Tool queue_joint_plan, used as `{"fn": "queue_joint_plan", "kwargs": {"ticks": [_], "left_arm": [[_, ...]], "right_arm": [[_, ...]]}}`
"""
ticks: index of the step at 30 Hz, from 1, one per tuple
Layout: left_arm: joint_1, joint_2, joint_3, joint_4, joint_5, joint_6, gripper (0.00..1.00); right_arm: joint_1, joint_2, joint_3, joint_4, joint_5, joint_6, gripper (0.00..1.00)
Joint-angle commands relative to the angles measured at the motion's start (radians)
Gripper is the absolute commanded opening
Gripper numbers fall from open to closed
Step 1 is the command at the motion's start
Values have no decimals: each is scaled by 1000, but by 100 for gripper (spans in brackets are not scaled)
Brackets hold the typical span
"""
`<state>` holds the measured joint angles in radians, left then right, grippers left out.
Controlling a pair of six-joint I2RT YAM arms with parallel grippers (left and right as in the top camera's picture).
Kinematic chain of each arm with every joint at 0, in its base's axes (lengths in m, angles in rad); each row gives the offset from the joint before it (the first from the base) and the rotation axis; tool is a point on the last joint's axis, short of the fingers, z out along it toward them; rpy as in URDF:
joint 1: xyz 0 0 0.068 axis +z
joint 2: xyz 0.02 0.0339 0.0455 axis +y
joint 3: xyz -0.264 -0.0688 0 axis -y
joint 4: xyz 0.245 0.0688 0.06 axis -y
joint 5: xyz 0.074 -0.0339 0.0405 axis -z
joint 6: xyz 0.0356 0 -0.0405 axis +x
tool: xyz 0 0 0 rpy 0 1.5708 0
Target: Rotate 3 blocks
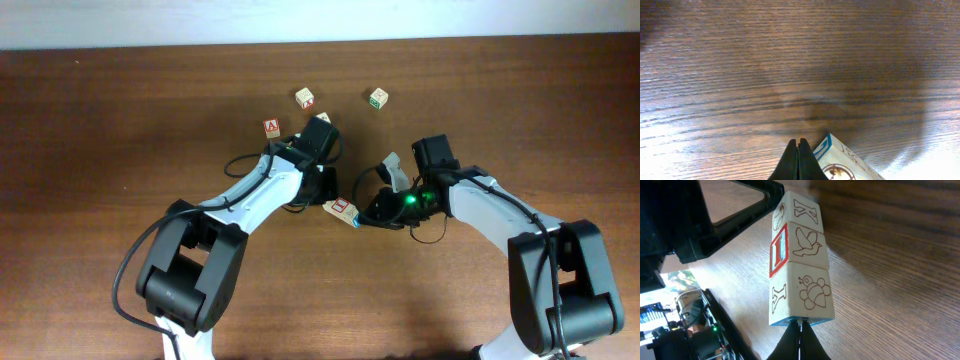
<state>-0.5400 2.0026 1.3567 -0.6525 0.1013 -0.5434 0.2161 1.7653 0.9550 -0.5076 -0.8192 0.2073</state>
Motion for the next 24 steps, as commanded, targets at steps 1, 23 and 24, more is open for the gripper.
{"fn": "queue_joint_plan", "kwargs": {"ticks": [1,23,24], "left_arm": [[-60,-32,3,-6,248,-9,0],[-68,-32,3,-36,249,-2,0],[-66,-32,3,-37,240,-1,0]], "right_arm": [[39,-6,31,71,-14,13,4],[106,-6,89,123,46,90,4],[106,-6,89,123,46,90,4]]}}
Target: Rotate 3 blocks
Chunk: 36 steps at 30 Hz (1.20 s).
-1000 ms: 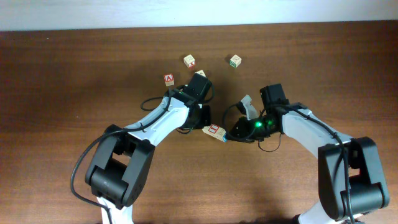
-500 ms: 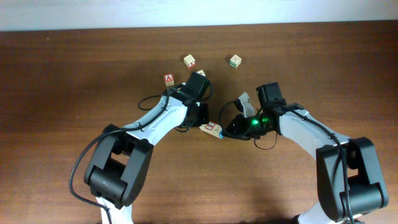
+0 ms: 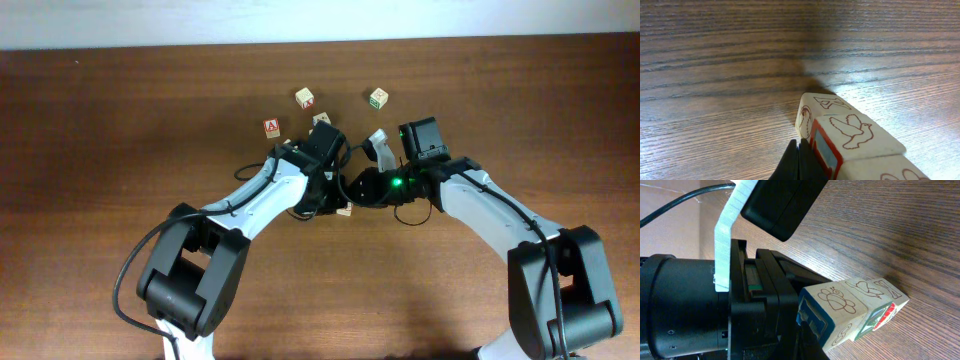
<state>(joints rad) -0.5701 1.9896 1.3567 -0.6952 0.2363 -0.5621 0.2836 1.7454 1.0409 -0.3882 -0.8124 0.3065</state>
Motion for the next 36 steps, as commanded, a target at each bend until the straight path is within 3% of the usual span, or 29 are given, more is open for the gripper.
{"fn": "queue_joint_plan", "kwargs": {"ticks": [1,9,19,31,33,36], "left_arm": [[-28,-19,3,3,89,18,0],[82,-19,3,-22,29,93,0],[89,-19,3,-25,29,116,0],[134,-62,39,-76,-19,149,0],[180,-157,84,-140,-105,176,0],[225,-295,99,-158,-159,180,0]], "right_arm": [[39,13,3,3,40,-9,4],[3,13,8,-13,42,-9,4],[-31,0,43,-42,-1,-10,4],[-53,-142,62,-96,-47,-19,4],[-96,-238,83,-192,10,-64,8],[-147,-354,117,-360,156,-135,24]]}}
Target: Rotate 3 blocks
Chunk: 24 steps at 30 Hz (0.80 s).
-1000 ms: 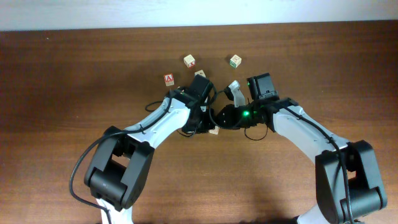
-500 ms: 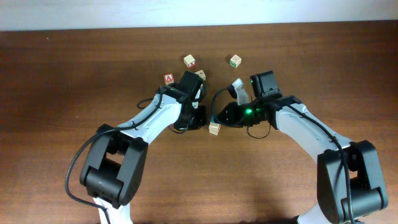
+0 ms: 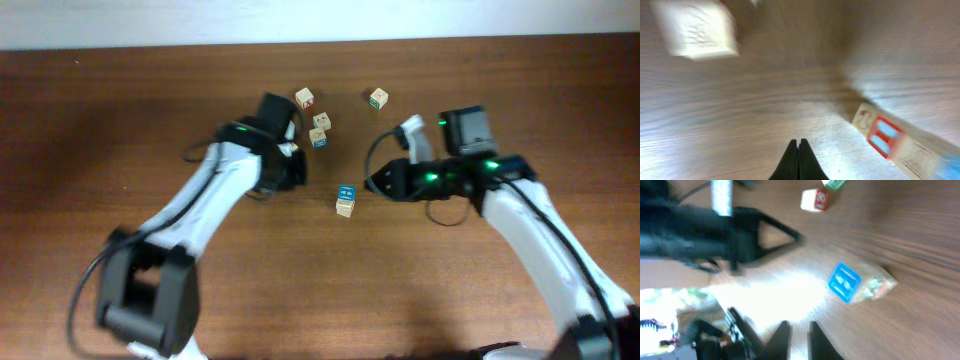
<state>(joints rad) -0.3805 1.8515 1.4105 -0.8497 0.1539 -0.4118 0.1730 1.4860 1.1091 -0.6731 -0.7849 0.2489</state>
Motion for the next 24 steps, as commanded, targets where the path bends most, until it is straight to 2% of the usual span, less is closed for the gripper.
{"fn": "queue_joint_plan", "kwargs": {"ticks": [1,2,3,4,7,8,9,14,22,24], "left_arm": [[53,-214,45,-1,-77,40,0],[63,-253,45,-3,-77,40,6],[70,-295,45,-25,-77,40,56],[69,-315,45,-54,-77,40,99],[69,-321,45,-54,-73,39,99],[69,-320,45,-55,-72,39,99],[69,-320,45,-55,-72,39,99],[69,-320,45,-56,-72,39,99],[69,-320,45,-57,-72,39,99],[69,-320,45,-57,-72,39,99]], "right_arm": [[-53,-140,62,-134,186,-104,28],[-68,-185,75,-183,247,-114,30],[-83,-242,93,-240,332,-114,33],[-91,-291,111,-283,399,-115,39],[-97,-438,175,-391,575,-114,76],[-97,-486,188,-421,612,-114,92],[-97,-533,191,-444,640,-114,99],[-97,-700,191,-518,669,-114,99],[-95,-706,167,-512,775,-119,99],[-96,-722,120,-435,803,-196,99]]}}
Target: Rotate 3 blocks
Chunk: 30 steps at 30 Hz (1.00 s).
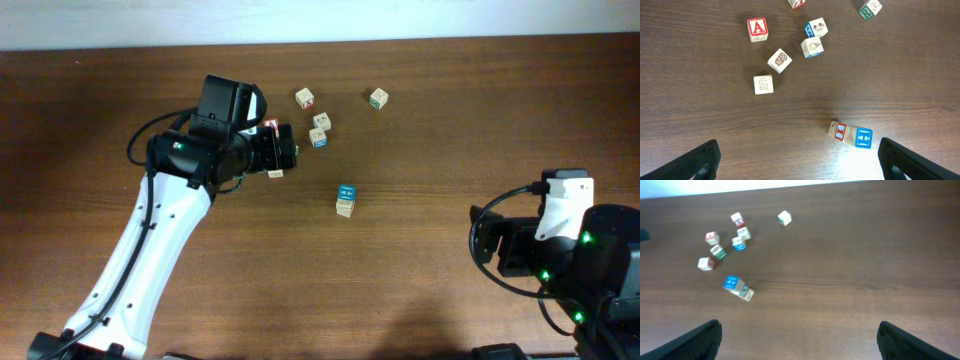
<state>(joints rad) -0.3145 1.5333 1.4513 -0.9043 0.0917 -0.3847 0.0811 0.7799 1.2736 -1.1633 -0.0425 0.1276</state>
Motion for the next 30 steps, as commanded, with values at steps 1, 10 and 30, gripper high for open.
{"fn": "queue_joint_plan", "kwargs": {"ticks": [1,10,30], "left_arm": [[3,-2,5,-3,-10,12,99],[3,-2,5,-3,-10,12,99],[3,-2,5,-3,-10,12,99]], "right_arm": [[-4,-36,-80,107,57,-122,99],[-74,-515,-884,918,-10,-184,99],[-68,-776,-1268,1090,-13,-183,99]]}}
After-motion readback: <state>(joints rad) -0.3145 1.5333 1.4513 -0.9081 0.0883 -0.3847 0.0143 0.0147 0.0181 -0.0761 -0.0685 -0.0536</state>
